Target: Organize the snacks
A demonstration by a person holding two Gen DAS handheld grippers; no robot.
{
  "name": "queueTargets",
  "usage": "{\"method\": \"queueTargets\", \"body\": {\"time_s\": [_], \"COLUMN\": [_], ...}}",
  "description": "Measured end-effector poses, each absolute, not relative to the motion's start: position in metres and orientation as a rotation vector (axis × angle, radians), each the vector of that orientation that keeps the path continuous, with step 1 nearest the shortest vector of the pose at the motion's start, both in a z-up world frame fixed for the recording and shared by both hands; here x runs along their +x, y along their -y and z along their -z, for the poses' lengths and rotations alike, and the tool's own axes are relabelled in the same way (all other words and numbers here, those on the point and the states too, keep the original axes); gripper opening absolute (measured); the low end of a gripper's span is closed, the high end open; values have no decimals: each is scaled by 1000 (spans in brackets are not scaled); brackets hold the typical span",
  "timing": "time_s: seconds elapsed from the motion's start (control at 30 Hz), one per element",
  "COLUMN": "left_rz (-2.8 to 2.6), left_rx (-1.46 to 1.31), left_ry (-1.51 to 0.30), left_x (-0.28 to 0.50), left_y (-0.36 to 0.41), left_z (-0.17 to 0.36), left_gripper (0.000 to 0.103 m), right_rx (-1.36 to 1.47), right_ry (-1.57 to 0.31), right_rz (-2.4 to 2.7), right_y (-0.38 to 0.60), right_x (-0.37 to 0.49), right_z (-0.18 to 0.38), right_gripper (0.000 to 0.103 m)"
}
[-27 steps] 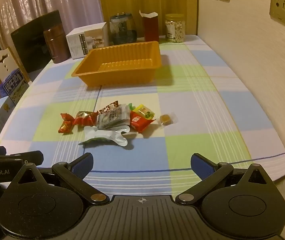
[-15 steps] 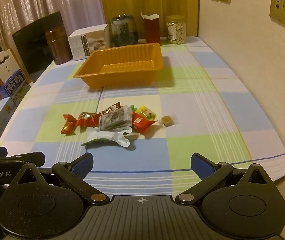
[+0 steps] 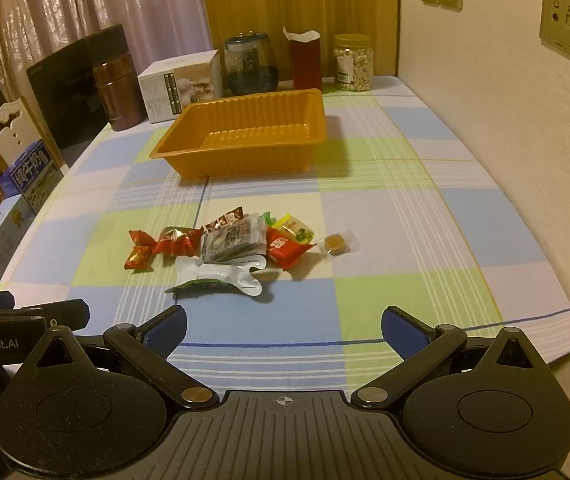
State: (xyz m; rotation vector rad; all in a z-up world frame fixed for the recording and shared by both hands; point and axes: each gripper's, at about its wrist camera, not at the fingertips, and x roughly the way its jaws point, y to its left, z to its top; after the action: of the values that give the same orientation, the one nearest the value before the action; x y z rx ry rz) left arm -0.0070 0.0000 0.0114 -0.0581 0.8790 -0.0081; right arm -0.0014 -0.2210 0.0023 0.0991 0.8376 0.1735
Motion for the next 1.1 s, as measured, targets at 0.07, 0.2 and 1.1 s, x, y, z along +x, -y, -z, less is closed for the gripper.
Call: {"method": "queueTargets", "body": {"time_s": [0.07,0.2,1.1], "left_rz": [8,8,8], "left_rx": [-61,-60,-68], "left_ry": [-878,-877,-868], "left_x": [-7,-7,-8], "left_y": [0,0,0], "left_z": [-11,-12,-18], "left_gripper": [103,103,103], "right_rx": [99,98,94], "right_ry": [-838,-837,-833], "right_rz": [-174,-175,-174], "right_y": [221,221,222], "right_x": [-1,-1,-2], "right_z": [-2,-3,-4], "right_gripper": [103,103,103]}}
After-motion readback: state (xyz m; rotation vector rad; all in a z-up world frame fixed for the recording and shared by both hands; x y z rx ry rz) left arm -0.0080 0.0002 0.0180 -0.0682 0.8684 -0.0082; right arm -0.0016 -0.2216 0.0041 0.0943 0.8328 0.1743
